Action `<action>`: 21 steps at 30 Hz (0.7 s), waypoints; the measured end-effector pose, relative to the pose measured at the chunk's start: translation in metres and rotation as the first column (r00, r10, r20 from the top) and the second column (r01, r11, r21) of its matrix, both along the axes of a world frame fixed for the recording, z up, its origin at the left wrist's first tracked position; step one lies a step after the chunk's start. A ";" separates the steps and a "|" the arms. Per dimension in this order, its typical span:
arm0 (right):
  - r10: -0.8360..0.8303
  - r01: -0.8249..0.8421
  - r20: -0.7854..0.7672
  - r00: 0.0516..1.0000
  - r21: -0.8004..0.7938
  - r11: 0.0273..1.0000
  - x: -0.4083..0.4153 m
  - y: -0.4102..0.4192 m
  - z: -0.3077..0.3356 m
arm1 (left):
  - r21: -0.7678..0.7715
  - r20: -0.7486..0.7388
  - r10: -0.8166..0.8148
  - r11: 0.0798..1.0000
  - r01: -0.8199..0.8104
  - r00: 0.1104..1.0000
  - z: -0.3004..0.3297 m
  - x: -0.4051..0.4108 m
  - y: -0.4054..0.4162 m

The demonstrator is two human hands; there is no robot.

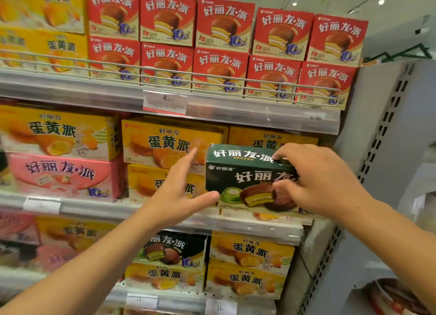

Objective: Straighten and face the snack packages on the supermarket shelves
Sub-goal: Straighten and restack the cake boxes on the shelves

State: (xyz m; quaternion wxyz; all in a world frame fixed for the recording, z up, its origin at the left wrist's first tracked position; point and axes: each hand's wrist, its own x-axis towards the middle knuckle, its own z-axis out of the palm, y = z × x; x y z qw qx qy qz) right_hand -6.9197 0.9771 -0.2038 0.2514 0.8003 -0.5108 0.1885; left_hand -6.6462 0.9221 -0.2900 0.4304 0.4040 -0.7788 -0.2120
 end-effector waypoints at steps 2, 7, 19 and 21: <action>0.049 -0.050 0.014 0.999 0.062 0.997 0.017 0.008 -0.006 | 0.152 -0.218 -0.073 0.982 0.107 0.973 -0.008 0.007 0.014; 0.131 -0.158 0.119 0.984 0.257 0.953 0.078 0.005 -0.025 | 0.268 -0.580 -0.039 0.934 0.236 0.814 -0.028 0.056 0.036; -0.011 -0.510 0.782 0.623 0.417 0.752 0.291 -0.018 -0.094 | 0.295 -0.765 0.208 0.954 0.045 0.610 -0.057 0.330 0.093; -0.036 -0.621 0.883 0.468 0.358 0.698 0.344 -0.017 -0.109 | 0.292 -0.769 0.213 0.956 0.035 0.603 -0.056 0.380 0.102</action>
